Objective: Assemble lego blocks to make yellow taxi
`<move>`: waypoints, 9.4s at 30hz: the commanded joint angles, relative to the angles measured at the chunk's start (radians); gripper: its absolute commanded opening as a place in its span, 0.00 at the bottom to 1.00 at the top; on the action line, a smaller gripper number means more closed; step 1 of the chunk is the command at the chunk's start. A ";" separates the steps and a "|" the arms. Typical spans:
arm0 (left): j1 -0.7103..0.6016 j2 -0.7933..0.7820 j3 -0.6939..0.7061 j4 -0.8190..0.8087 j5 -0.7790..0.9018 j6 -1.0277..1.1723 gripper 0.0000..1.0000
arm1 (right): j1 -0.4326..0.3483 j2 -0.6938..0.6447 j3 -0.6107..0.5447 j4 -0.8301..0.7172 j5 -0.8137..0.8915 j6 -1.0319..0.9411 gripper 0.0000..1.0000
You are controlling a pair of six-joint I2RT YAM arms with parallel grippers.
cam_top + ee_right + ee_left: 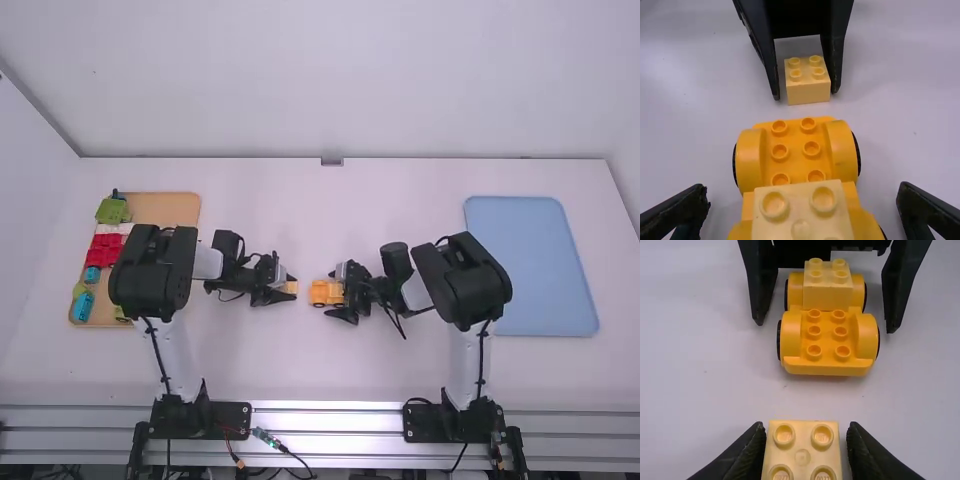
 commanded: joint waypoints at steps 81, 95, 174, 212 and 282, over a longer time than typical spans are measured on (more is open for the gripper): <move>-0.263 -0.279 -0.194 0.410 -0.141 -0.499 0.02 | 0.040 0.012 0.042 -0.077 0.024 -0.052 0.54; -0.262 -0.279 -0.196 0.417 -0.140 -0.480 0.02 | 0.054 0.012 0.043 -0.098 0.016 -0.077 0.44; -0.272 -0.137 -0.177 0.528 -0.088 -0.502 0.02 | 0.067 0.012 0.063 -0.096 -0.010 -0.075 0.45; -0.272 -0.237 -0.174 0.432 -0.074 -0.505 0.65 | 0.065 0.012 0.075 -0.103 0.000 -0.068 0.45; 0.075 -0.767 -0.181 0.033 -0.200 -0.475 0.02 | 0.027 0.012 0.165 -0.170 0.014 -0.067 0.46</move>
